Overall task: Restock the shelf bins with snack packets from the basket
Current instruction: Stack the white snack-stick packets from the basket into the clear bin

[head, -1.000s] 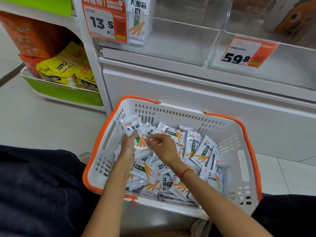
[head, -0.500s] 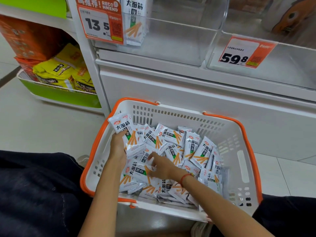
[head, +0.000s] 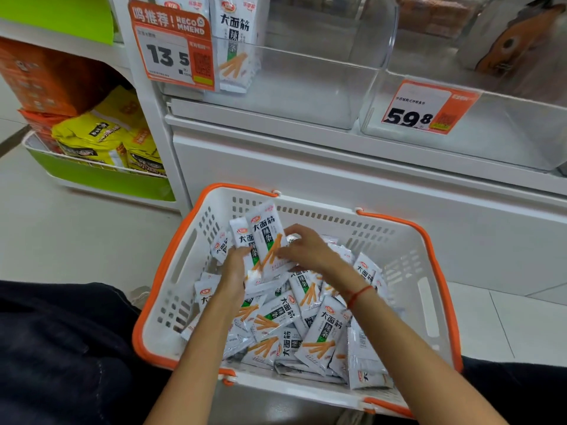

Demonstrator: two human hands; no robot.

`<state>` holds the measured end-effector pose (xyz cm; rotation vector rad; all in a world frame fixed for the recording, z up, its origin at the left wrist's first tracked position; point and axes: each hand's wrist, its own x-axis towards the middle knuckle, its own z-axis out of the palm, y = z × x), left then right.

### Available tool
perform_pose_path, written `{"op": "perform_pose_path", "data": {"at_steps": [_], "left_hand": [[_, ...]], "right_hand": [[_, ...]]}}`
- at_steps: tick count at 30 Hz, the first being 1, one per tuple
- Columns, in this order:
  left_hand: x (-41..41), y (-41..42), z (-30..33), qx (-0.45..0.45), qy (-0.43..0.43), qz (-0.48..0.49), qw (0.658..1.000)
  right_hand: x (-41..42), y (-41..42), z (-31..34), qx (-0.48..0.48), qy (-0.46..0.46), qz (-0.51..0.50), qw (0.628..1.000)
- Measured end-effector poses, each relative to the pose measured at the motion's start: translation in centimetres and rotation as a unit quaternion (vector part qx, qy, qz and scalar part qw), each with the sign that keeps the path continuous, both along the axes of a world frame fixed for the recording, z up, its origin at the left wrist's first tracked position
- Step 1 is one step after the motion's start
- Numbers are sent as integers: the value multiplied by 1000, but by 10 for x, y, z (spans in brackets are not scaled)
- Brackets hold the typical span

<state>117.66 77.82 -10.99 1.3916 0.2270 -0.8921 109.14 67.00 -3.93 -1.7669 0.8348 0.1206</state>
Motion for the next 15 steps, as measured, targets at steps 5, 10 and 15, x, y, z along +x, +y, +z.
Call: {"op": "perform_pose_path", "data": {"at_steps": [5, 10, 15], "left_hand": [[-9, -4, 9, -32, 30, 19, 999], [-13, -5, 15, -16, 27, -18, 999], [-9, -5, 33, -56, 4, -13, 998]], "right_hand": [[2, 22, -16, -237, 25, 46, 970], [0, 34, -8, -396, 89, 94, 909], [4, 20, 11, -244, 126, 155, 949]]}}
